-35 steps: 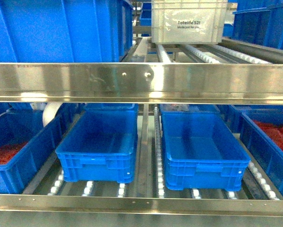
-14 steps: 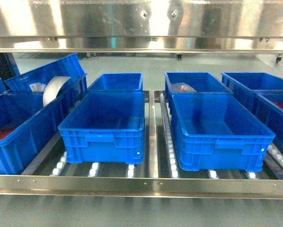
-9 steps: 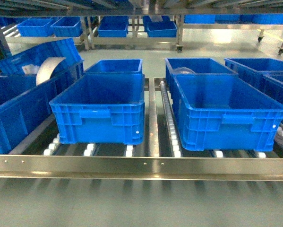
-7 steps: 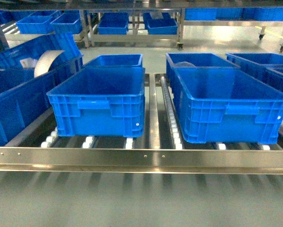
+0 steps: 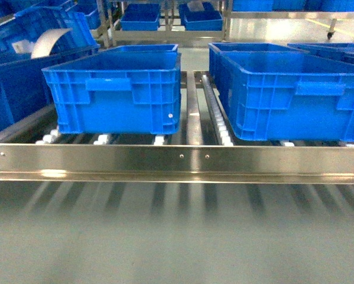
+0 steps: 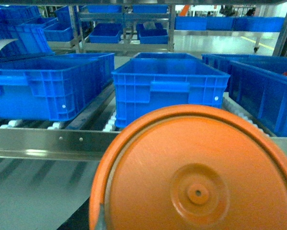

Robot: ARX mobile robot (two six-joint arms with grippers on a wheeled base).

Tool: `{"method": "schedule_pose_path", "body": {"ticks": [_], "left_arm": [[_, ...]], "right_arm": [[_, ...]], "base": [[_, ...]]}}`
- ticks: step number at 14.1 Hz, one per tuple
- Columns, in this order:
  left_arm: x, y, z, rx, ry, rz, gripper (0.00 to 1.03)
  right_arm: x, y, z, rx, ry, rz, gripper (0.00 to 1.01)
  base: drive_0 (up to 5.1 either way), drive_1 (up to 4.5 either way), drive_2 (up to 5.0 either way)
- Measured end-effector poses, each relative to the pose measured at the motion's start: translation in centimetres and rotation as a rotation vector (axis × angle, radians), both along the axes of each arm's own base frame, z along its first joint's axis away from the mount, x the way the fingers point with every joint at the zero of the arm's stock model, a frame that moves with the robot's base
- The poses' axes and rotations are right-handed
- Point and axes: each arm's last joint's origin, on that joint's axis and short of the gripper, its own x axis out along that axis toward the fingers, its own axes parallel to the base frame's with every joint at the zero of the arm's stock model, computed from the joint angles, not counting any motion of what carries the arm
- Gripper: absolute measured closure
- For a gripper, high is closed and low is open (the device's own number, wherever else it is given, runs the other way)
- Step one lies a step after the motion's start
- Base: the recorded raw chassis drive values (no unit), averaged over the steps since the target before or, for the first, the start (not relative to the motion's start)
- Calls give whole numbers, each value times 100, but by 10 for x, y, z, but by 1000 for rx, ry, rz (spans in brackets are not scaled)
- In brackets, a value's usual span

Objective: Sort blue parts and orange caps into right shelf containers

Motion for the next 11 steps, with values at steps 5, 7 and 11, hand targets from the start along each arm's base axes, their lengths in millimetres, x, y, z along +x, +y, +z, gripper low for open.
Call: {"method": "schedule_pose_path", "body": {"ticks": [5,7,11], "left_arm": [[0,0,0,0,0,1,63],[0,0,0,0,0,1,63],[0,0,0,0,0,1,63]], "right_arm": [[0,0,0,0,0,0,57],[0,0,0,0,0,0,57],[0,0,0,0,0,0,57]], "base": [[0,0,0],[0,0,0],[0,0,0]]}}
